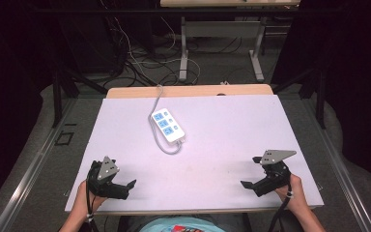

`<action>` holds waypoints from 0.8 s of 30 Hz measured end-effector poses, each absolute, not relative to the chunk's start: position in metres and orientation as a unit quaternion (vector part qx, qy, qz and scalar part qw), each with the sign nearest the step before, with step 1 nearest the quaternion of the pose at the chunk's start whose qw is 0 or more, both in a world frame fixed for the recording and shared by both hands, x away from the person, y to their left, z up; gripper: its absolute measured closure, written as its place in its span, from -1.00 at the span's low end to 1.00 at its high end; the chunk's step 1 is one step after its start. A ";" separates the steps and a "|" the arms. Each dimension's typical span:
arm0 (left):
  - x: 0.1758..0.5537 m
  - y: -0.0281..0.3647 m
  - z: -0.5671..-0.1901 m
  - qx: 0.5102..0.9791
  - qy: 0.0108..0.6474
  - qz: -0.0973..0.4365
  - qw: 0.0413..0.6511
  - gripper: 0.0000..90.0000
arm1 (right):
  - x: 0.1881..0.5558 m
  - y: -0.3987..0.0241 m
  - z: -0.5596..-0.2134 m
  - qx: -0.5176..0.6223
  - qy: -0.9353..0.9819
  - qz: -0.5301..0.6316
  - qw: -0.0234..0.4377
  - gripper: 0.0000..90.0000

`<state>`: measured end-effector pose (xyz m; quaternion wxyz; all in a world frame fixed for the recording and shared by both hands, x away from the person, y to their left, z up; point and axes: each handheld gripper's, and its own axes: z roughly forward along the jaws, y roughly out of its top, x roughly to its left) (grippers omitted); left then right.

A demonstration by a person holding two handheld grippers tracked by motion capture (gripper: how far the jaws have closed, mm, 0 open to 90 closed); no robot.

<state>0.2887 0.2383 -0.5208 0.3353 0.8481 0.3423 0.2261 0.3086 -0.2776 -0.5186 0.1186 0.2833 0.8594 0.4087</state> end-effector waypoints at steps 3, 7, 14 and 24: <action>0.288 0.239 -0.521 0.849 0.341 0.228 0.334 -1.00 | 0.309 -0.277 -0.519 0.278 0.860 0.410 0.119 -1.00; 0.286 0.239 -0.520 0.847 0.343 0.225 0.338 -1.00 | 0.308 -0.276 -0.519 0.278 0.862 0.406 0.121 -1.00; 0.289 0.240 -0.518 0.842 0.354 0.219 0.343 -1.00 | 0.308 -0.275 -0.520 0.280 0.861 0.406 0.123 -1.00; 0.294 0.237 -0.517 0.842 0.351 0.228 0.340 -1.00 | 0.308 -0.273 -0.519 0.272 0.866 0.403 0.117 -1.00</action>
